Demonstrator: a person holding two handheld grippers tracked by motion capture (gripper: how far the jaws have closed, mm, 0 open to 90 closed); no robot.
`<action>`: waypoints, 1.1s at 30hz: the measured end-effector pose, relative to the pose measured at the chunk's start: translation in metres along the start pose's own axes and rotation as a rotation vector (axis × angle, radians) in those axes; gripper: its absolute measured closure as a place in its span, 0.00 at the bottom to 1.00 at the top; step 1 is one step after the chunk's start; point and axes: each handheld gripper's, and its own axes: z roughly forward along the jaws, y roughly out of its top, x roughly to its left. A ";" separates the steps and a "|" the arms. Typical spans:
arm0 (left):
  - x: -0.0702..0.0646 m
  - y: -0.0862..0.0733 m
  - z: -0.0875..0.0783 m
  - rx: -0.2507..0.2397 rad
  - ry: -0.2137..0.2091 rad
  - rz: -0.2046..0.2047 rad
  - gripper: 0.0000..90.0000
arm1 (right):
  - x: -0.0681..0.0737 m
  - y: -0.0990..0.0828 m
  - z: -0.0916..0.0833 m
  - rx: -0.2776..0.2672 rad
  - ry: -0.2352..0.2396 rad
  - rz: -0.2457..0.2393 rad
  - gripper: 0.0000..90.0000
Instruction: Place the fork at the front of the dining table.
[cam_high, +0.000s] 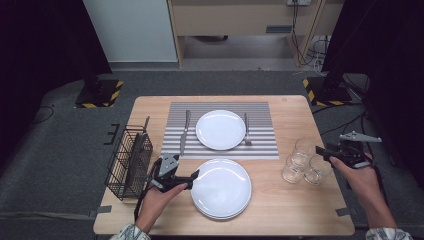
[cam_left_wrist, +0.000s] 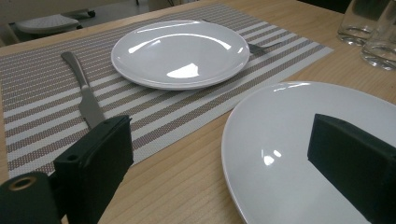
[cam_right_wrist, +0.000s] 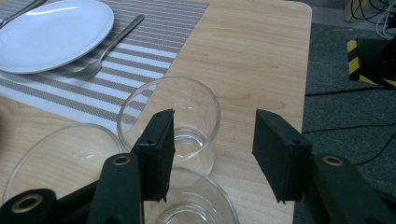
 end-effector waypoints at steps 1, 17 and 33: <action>0.000 0.000 0.000 0.000 0.000 0.000 0.07 | 0.000 0.000 0.000 0.000 0.000 0.000 0.54; 0.001 0.000 0.000 -0.002 0.002 -0.001 0.07 | -0.002 -0.020 -0.007 0.032 -0.013 0.012 0.53; 0.001 0.000 0.000 -0.002 0.005 0.001 0.07 | -0.007 -0.035 0.003 0.096 -0.014 0.013 0.59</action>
